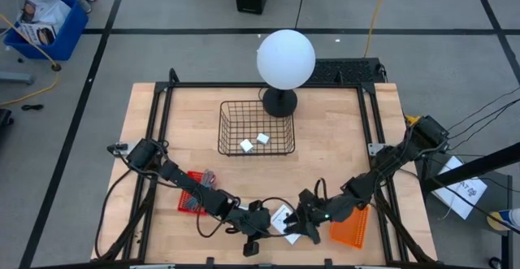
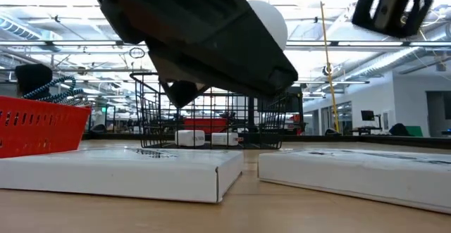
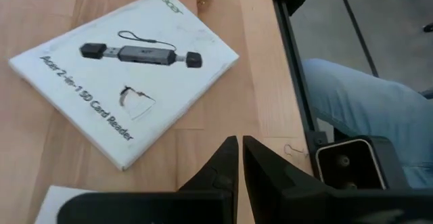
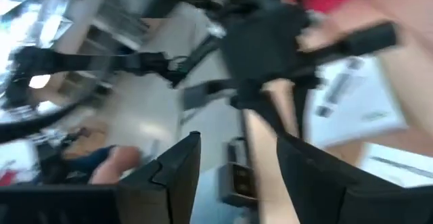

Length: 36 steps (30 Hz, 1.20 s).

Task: Pick and place items into bin
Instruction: Put the right white card reader box into the orange basket

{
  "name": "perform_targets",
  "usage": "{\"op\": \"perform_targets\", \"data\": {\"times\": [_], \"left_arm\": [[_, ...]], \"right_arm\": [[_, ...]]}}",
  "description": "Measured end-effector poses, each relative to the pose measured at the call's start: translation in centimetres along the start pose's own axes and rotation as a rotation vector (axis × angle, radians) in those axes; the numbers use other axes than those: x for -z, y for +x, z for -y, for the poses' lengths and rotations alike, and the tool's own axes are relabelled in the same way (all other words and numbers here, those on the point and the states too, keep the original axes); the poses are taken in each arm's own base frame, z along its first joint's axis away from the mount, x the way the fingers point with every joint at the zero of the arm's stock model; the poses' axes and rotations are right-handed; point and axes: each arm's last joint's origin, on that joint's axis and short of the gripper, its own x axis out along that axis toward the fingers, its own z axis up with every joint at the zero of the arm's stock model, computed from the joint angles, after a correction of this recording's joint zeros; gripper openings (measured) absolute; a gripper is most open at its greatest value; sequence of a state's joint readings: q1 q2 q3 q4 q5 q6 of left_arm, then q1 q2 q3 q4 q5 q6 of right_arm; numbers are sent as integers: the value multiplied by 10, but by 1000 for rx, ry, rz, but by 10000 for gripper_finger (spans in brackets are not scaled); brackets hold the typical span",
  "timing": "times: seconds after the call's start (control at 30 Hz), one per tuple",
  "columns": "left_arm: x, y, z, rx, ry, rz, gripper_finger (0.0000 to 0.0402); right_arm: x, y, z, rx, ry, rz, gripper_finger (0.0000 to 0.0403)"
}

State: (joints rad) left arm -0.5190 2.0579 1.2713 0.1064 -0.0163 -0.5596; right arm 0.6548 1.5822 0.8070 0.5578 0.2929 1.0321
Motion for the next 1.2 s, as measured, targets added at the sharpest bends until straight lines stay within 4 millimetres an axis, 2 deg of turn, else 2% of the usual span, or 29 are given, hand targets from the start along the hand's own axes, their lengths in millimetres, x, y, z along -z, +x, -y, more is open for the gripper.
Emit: {"op": "perform_targets", "data": {"times": [0.23,0.4,0.5,0.6,0.8,0.9,1.07,1.2], "left_arm": [[5,0,0,2,3,-53,26],[15,-1,8,60,26,-141,26],[14,-1,9,11,58,-92,26],[9,0,2,-39,29,-49,26],[-7,0,-14,0,3,-15,26],[-12,0,-22,-4,-23,-7,26],[-16,0,-30,56,-30,-42,26],[-12,9,-39,108,-33,-85,26]], "right_arm": [[9,-1,17,171,-2,-75,159],[11,-2,20,201,-11,-109,143],[11,-3,19,184,12,-140,142],[11,-7,18,190,55,-193,141],[17,-15,37,399,117,-270,139],[17,-18,46,491,130,-294,126],[16,-18,47,473,131,-341,96],[13,-15,45,424,82,-345,81]]}}
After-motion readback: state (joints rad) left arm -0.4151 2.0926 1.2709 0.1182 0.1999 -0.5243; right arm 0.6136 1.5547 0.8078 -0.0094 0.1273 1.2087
